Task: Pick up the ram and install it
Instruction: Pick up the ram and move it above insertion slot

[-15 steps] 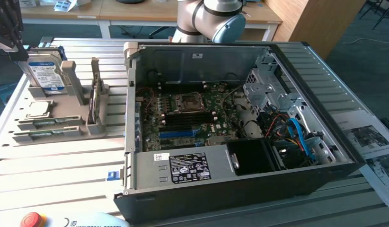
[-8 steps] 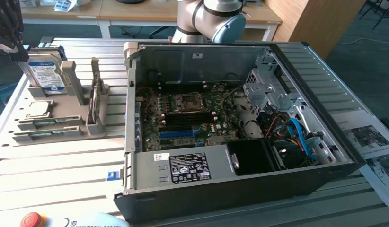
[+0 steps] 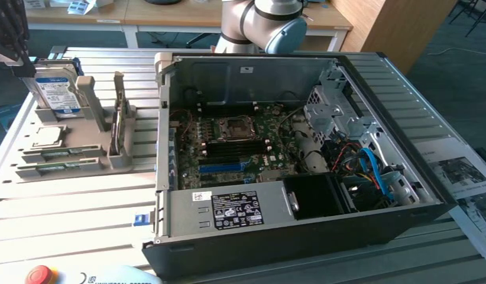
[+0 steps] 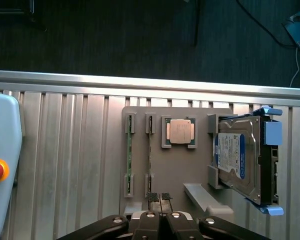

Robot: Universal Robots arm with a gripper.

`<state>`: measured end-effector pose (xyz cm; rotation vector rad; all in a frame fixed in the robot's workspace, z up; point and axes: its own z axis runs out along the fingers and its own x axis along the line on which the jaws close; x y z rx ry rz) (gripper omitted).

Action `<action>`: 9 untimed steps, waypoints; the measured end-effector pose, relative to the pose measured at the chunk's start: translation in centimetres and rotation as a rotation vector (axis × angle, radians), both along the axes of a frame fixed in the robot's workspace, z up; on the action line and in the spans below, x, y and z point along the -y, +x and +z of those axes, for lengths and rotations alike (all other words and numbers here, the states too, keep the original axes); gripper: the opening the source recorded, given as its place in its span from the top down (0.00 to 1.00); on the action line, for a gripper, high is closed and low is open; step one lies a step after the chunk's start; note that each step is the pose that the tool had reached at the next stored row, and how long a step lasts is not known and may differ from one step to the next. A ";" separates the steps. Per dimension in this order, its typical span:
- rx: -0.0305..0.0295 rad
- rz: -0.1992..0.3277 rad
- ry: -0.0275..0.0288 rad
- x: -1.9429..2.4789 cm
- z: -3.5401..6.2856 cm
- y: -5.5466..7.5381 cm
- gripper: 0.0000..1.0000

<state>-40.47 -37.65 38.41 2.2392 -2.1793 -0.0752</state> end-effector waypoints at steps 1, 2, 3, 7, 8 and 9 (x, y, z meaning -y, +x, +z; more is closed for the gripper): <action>0.0000 0.000 0.0000 0.00 0.00 0.0 0.89; 0.0001 0.000 0.0000 0.00 0.00 0.0 0.89; 0.0000 0.000 0.0000 0.00 0.00 0.0 0.89; 0.0000 0.000 0.0000 0.00 0.00 0.0 0.89; 0.0000 0.000 0.0000 0.00 0.00 0.0 0.89; 0.0000 0.000 0.0000 0.00 0.00 0.0 0.89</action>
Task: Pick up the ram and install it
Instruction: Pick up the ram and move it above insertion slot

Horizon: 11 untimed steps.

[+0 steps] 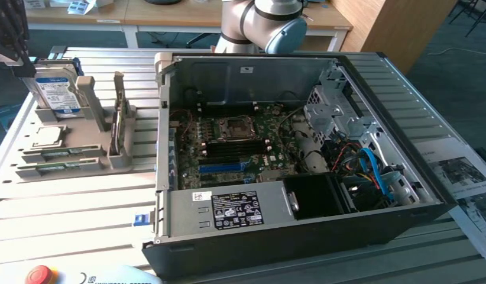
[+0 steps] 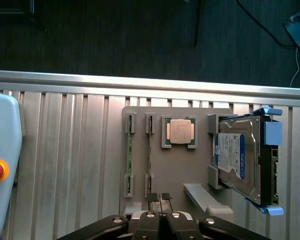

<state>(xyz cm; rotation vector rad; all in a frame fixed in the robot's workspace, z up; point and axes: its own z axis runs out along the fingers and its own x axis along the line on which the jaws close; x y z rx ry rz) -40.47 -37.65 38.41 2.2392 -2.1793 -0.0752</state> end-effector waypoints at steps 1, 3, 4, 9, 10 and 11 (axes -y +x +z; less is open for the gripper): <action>-0.0001 0.000 0.0000 0.00 0.00 0.0 0.89; 0.0001 0.000 0.0001 0.00 -0.09 0.0 0.89; 0.0001 0.000 0.0001 0.00 -0.18 0.0 0.89; 0.0001 0.000 0.0001 0.00 -0.94 0.0 0.89; 0.0001 0.000 0.0001 0.00 -1.12 0.0 0.89; 0.0000 0.000 0.0000 0.00 -1.29 0.0 0.89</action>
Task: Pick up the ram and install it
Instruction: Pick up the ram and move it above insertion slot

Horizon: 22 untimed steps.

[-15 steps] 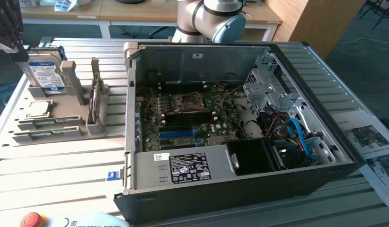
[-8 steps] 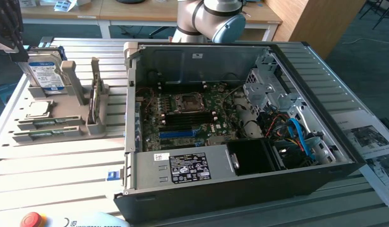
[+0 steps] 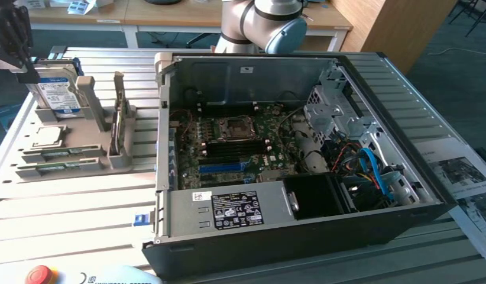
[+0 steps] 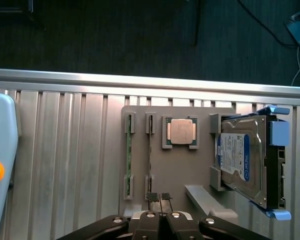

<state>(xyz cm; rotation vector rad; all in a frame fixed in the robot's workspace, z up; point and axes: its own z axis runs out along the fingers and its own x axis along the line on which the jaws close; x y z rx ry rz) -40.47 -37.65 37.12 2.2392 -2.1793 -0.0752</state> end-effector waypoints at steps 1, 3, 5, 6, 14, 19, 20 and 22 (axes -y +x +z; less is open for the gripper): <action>-0.0001 0.000 -0.0001 0.00 -0.18 0.0 0.89; 0.0000 0.000 0.0000 0.00 -0.55 0.0 0.89; 0.0001 0.000 0.0000 0.00 -0.92 0.0 0.89; 0.0001 0.000 0.0000 0.00 -1.10 0.0 0.89; 0.0001 0.000 0.0000 0.00 -2.55 0.0 0.89; 0.0001 0.000 0.0000 0.00 -3.44 0.0 0.89; 0.0001 0.000 0.0000 0.00 -3.53 0.0 0.89; -0.0001 0.000 -0.0001 0.00 -3.53 0.0 0.89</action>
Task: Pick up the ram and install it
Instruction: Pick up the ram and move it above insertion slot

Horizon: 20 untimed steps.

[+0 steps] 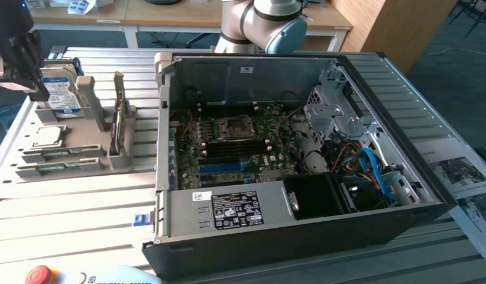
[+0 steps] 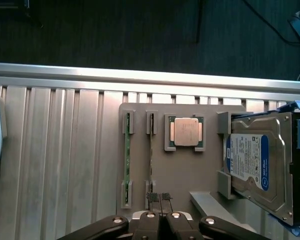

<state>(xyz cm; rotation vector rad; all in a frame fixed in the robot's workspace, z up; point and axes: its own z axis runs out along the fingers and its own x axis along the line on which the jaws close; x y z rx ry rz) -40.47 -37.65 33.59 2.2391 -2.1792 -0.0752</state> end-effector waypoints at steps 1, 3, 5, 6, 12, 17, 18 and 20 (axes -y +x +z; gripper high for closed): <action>-0.0001 0.000 0.0000 0.00 0.00 0.0 0.89; 0.0001 0.000 0.0000 0.00 -0.01 0.0 0.89; 0.0001 0.000 0.0000 0.00 -0.01 0.0 0.89; 0.0001 0.000 0.0001 0.00 -0.01 0.0 0.89; 0.0001 0.000 0.0000 0.00 -0.01 0.0 0.76; 0.0002 0.000 0.0001 0.00 -0.01 0.0 0.76; 0.0004 0.000 0.0002 0.00 -0.06 0.0 0.76; 0.0003 0.000 0.0002 0.00 -0.28 0.0 0.76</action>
